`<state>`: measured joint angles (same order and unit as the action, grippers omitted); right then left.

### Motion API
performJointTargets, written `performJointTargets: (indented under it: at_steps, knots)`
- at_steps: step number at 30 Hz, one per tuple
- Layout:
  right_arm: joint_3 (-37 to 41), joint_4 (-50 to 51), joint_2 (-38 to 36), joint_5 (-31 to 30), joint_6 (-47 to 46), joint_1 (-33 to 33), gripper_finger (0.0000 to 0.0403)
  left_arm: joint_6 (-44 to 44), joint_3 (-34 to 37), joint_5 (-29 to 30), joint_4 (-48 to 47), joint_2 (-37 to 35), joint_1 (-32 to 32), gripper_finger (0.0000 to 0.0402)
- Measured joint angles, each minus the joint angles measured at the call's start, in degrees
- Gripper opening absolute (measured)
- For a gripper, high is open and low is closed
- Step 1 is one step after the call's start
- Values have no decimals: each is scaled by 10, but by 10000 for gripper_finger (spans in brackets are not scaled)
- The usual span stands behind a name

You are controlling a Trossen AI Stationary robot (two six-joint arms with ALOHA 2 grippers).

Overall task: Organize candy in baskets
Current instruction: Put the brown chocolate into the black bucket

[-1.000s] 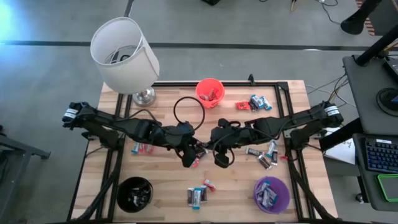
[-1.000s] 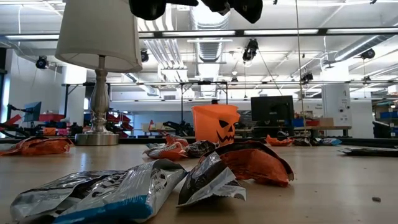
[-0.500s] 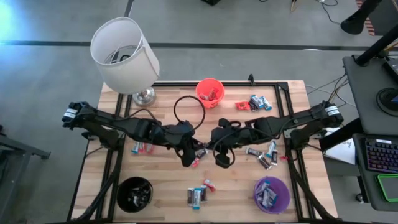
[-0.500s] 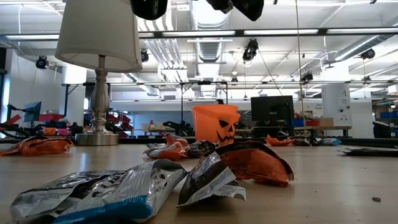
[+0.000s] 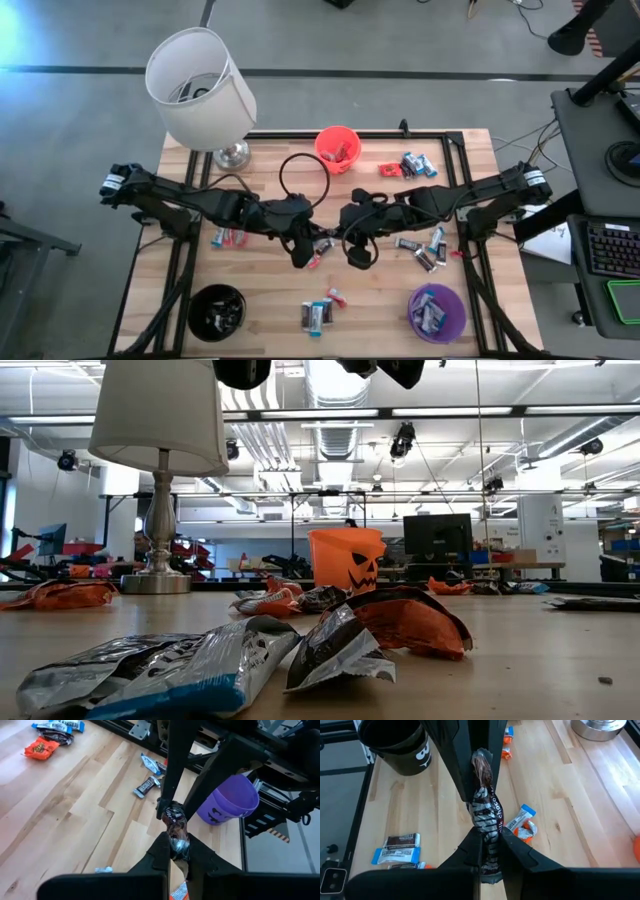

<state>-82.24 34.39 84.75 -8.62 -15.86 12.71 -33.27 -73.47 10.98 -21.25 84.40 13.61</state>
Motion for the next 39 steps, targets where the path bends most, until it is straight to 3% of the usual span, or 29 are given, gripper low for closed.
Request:
performJointTargets:
  at_steps: [5, 14, 22, 28, 39]
  knots:
    - [0, 4, 0, 0, 0, 0, 65, -1, 0, 0, -16, 0, 0, 3]
    - [-1, 27, 0, 1, 4, 0, 134, -41, 1, -25, -132, -10, 6, 2]
    - [-1, 58, 0, 2, -25, 0, 132, -68, 1, -136, -236, -26, 45, 2]
    - [-1, 58, 0, 2, -64, 0, 128, -100, 1, -141, -333, -28, 105, 2]
    - [0, 56, 1, 0, -102, 0, 136, -186, 1, -191, -406, -29, 242, 2]
